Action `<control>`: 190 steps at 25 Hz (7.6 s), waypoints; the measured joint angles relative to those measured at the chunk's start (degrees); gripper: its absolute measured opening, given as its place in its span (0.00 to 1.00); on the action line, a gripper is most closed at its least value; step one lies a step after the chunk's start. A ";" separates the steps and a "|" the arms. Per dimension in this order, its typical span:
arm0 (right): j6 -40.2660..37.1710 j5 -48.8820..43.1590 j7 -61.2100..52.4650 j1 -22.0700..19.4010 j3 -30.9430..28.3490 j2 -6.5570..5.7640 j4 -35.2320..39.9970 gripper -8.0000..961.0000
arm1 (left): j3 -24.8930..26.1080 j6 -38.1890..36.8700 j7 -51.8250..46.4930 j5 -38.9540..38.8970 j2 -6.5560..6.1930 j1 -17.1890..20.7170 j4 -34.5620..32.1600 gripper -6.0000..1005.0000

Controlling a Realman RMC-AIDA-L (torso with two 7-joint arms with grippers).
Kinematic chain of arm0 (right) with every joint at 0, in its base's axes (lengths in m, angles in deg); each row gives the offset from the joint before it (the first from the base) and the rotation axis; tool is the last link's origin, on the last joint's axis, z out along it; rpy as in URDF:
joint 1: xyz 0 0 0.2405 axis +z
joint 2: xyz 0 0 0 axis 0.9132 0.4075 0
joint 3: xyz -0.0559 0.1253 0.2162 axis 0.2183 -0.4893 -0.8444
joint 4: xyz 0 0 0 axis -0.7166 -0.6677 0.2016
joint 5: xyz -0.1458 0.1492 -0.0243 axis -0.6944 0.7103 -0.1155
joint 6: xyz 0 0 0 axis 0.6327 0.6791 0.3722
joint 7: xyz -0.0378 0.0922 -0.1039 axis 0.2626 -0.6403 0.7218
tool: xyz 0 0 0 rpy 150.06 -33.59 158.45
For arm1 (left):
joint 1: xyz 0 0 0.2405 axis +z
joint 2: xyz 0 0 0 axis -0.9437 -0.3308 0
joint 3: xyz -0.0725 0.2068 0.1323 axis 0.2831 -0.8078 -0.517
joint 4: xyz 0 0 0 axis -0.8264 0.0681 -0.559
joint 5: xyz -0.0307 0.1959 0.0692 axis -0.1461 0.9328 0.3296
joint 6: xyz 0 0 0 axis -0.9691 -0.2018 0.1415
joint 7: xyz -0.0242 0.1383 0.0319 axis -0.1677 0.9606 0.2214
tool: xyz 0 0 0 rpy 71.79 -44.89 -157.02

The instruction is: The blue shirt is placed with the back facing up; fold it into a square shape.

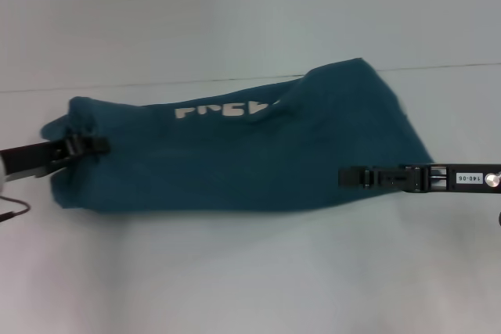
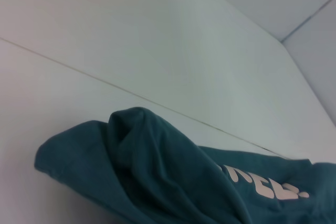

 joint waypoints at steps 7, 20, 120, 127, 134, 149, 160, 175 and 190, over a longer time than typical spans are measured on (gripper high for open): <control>0.00 0.03 -0.27 0.00 -0.20 0.00 -0.08 0.76 | 0.54 -1.31 -0.28 1.90 -3.24 0.99 0.47 0.14; 0.81 -0.30 -0.44 -0.09 -1.34 -0.03 -0.61 0.76 | 4.75 -0.30 -4.04 19.43 -4.69 0.49 -4.50 0.14; 4.14 -10.27 -4.58 -0.18 -0.81 -1.58 -4.39 0.76 | -51.74 1.12 -19.58 44.15 5.64 -21.91 -21.07 0.14; 4.40 -10.27 -4.58 0.06 -0.81 -1.52 -4.39 0.76 | -51.41 1.18 -18.47 44.15 5.54 -24.33 -17.30 0.15; 4.61 -10.63 -4.58 0.27 -0.81 -1.49 -4.39 0.76 | -48.86 1.17 -17.97 44.08 5.62 -24.00 -19.64 0.18; 5.36 -10.81 -4.58 0.45 -0.81 -1.50 -4.39 0.76 | -43.93 0.49 -21.56 43.08 6.07 -15.85 -36.14 0.51; 4.99 -10.80 -4.68 1.18 -0.81 -1.87 -4.39 0.76 | -20.11 -8.10 -24.38 27.00 5.65 -13.36 -32.38 0.52; 6.02 -10.86 -19.77 10.51 -0.79 -6.54 -3.63 0.76 | 3.99 -23.97 -19.60 -7.16 -3.48 -3.56 -4.90 0.52; 10.38 -29.29 -35.76 24.22 0.35 -5.91 1.36 0.76 | 6.78 -33.07 -16.59 -8.87 -4.75 2.43 -1.29 0.52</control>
